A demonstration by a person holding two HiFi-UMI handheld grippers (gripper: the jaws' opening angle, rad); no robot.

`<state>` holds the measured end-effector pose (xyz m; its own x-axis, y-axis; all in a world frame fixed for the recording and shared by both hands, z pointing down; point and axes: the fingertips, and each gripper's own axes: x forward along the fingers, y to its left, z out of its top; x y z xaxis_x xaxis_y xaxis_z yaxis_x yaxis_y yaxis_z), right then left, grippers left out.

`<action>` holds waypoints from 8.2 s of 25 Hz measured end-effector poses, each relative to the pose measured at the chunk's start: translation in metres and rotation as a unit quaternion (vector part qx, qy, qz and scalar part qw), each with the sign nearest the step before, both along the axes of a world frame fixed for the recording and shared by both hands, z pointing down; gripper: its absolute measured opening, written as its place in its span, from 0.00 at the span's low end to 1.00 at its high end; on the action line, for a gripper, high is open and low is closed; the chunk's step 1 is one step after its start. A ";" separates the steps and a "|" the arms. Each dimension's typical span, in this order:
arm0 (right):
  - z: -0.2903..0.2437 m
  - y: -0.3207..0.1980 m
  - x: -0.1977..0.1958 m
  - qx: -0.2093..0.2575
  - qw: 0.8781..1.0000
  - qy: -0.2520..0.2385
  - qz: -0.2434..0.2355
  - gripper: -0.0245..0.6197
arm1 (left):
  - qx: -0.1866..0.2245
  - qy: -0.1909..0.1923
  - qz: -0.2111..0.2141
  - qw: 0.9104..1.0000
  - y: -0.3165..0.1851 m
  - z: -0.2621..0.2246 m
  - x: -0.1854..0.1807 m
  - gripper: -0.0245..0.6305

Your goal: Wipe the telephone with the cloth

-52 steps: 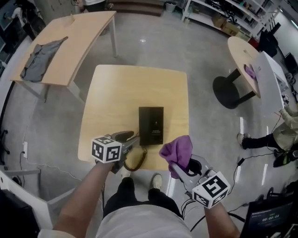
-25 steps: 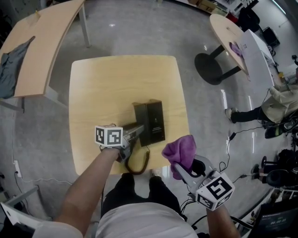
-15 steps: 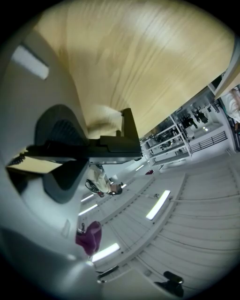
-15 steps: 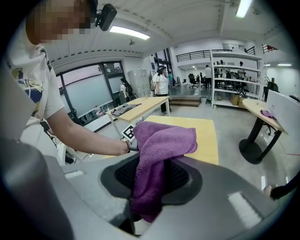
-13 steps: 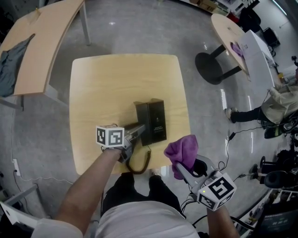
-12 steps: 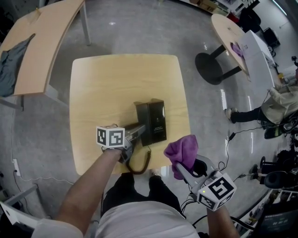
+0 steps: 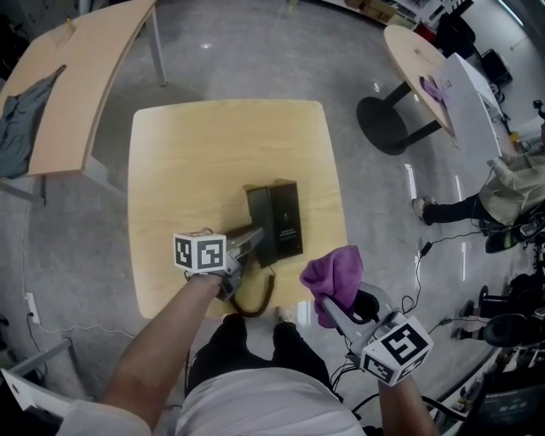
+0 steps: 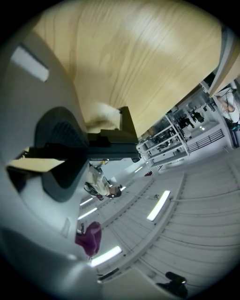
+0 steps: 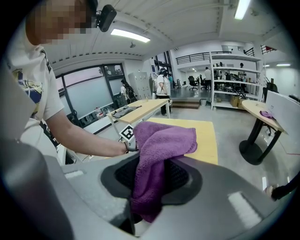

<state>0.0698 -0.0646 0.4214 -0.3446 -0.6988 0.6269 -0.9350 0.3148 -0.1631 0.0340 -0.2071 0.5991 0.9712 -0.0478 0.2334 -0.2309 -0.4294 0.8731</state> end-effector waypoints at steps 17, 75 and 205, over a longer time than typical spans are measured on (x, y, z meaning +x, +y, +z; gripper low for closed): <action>-0.019 0.004 0.025 0.045 0.999 -0.011 -0.025 0.22 | 0.029 0.082 -0.011 0.996 0.022 -0.093 -0.010 0.16; -0.155 0.036 -0.048 0.214 0.903 -0.129 -0.350 0.21 | 0.213 0.337 -0.023 0.917 0.124 -0.325 -0.070 0.16; -0.162 -0.035 -0.083 0.160 0.937 -0.071 -0.302 0.21 | 0.168 0.246 -0.005 0.955 0.098 -0.263 -0.057 0.16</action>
<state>-0.0130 -0.1000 0.2597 -0.8014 -0.4946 0.3364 -0.5473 0.8332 -0.0789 -0.0225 -0.1088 0.3363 0.9585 -0.0493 -0.2809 0.1659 -0.7048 0.6898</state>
